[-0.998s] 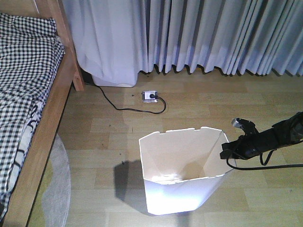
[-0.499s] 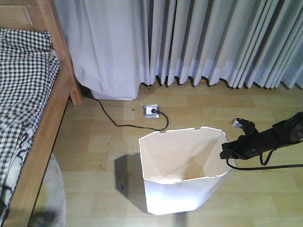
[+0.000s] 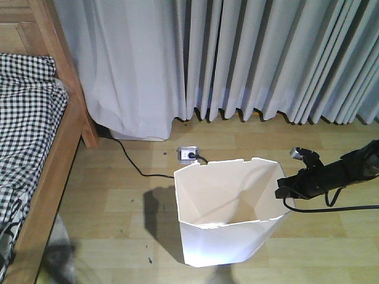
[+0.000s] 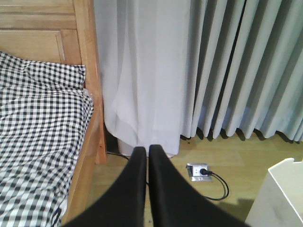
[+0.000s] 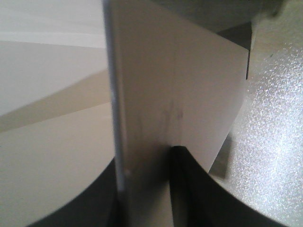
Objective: Move trash bin to bedside with robot
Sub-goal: 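Carry the bin with the right gripper as the base drives beside the bed, then lower the held bin to the floor near the bed with the right gripper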
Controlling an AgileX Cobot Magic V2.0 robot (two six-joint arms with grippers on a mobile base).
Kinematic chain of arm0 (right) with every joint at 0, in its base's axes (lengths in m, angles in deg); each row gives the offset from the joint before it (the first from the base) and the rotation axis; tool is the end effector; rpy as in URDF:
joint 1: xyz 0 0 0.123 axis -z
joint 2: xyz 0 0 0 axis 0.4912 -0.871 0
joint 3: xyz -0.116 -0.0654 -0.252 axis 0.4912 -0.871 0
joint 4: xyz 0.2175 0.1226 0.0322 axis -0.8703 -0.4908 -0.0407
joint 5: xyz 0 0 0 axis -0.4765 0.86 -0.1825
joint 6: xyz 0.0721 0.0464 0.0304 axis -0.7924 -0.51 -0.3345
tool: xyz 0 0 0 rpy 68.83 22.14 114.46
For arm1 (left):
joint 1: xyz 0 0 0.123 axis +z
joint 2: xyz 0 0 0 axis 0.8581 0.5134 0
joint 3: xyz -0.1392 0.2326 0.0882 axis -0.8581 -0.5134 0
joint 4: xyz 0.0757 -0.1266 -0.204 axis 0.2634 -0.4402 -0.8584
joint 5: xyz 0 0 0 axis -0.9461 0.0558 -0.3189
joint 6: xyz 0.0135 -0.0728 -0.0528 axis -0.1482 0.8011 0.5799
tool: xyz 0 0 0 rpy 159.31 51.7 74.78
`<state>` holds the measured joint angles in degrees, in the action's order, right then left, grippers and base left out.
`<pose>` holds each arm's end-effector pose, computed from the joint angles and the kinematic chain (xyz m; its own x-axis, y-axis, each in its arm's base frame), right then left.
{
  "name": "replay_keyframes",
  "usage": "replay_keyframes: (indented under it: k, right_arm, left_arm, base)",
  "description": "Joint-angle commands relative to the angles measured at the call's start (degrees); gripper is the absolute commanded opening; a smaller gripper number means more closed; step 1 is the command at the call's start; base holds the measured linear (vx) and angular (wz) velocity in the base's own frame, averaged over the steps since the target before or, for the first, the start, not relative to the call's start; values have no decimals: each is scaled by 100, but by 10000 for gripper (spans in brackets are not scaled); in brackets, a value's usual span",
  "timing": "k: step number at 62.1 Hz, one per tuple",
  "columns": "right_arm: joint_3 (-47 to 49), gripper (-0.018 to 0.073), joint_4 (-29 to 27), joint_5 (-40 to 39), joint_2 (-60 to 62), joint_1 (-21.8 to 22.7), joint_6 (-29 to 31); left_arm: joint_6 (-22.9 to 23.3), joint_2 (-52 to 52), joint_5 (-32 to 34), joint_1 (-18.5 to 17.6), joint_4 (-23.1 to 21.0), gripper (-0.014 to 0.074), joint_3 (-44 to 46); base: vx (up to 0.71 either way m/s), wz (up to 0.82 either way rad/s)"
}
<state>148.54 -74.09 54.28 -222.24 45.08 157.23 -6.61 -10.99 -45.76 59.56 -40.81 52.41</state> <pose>0.3687 -0.0527 -0.0873 -0.9787 -0.0464 -0.1999 -0.1422 0.8559 0.4972 0.0536 -0.0008 0.1759 -0.2466 -0.0558 -0.9675 -0.0084 0.9984 -0.0555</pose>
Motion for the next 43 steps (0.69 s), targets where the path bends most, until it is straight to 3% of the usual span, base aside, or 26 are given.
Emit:
replay_keyframes:
  k: [1,43]
  right_arm:
    - [68,-5,-355,1103,502,30,-24]
    - [68,-5,-381,1103,502,30,-28]
  left_arm:
    - [56,-82,473,2,-18,-6,-67]
    - [56,-82,473,2,-18,-6,-67]
  base:
    - [13,0]
    - [3,1]
